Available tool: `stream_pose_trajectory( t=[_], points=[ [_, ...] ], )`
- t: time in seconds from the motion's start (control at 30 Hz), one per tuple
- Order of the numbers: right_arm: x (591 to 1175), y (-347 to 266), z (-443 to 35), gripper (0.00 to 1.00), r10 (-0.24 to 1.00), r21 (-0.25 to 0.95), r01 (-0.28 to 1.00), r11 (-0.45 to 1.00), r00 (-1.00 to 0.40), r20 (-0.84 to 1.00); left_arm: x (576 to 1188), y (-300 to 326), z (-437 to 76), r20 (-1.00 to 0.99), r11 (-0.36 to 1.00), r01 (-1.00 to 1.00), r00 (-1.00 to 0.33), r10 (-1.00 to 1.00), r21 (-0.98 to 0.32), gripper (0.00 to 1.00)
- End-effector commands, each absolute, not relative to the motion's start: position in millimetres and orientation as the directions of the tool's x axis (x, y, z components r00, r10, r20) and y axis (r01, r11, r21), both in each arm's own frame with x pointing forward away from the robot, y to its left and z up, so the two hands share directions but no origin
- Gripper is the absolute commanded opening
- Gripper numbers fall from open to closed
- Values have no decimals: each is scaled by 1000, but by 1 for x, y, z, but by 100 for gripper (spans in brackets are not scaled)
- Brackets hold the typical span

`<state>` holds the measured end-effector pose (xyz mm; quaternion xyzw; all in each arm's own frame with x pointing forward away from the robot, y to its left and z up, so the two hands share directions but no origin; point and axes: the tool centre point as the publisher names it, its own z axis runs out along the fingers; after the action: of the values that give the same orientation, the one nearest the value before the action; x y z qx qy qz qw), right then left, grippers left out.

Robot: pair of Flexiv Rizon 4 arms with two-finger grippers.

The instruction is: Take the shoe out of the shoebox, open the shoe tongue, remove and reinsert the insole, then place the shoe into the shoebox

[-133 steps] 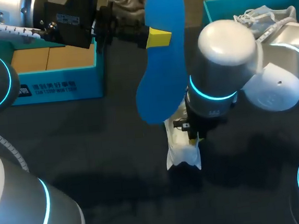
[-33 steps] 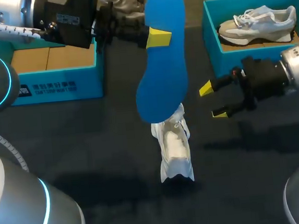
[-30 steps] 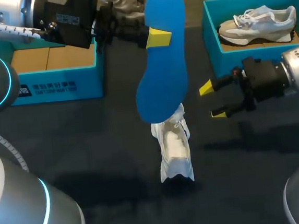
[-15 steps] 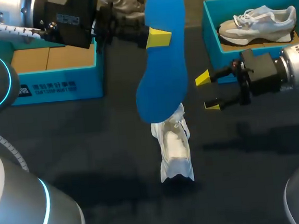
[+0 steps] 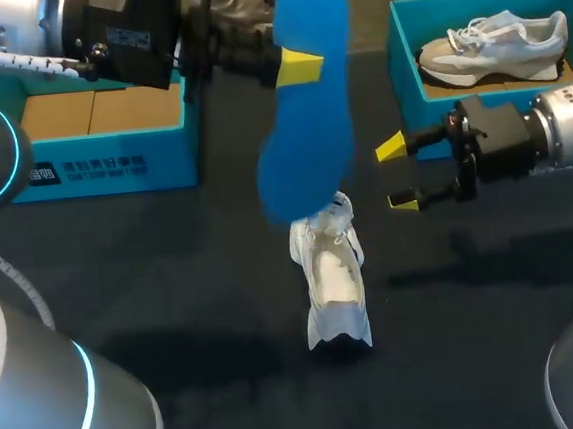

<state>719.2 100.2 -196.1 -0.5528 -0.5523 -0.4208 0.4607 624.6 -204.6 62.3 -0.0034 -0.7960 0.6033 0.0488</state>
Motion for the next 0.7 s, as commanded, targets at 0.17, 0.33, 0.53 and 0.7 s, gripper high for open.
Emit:
stream_pose_trajectory(
  t=[0.17, 0.33, 0.53, 0.7],
  points=[
    [720, 102, -196, 100, 224, -45, 998, 34, 36, 974, 655, -189, 59, -273, 263, 268, -962, 18, -927, 0],
    [720, 102, -196, 100, 224, -45, 998, 34, 36, 974, 659, -188, 59, -429, 219, 425, -903, 29, -878, 0],
    [720, 102, -196, 100, 224, -45, 998, 34, 36, 974, 651, -181, 50, -617, 144, 616, -786, 42, -775, 0],
    [720, 102, -196, 100, 224, -45, 998, 34, 36, 974, 650, -179, 48, -633, 144, 633, -773, 50, -761, 0]
  ],
)
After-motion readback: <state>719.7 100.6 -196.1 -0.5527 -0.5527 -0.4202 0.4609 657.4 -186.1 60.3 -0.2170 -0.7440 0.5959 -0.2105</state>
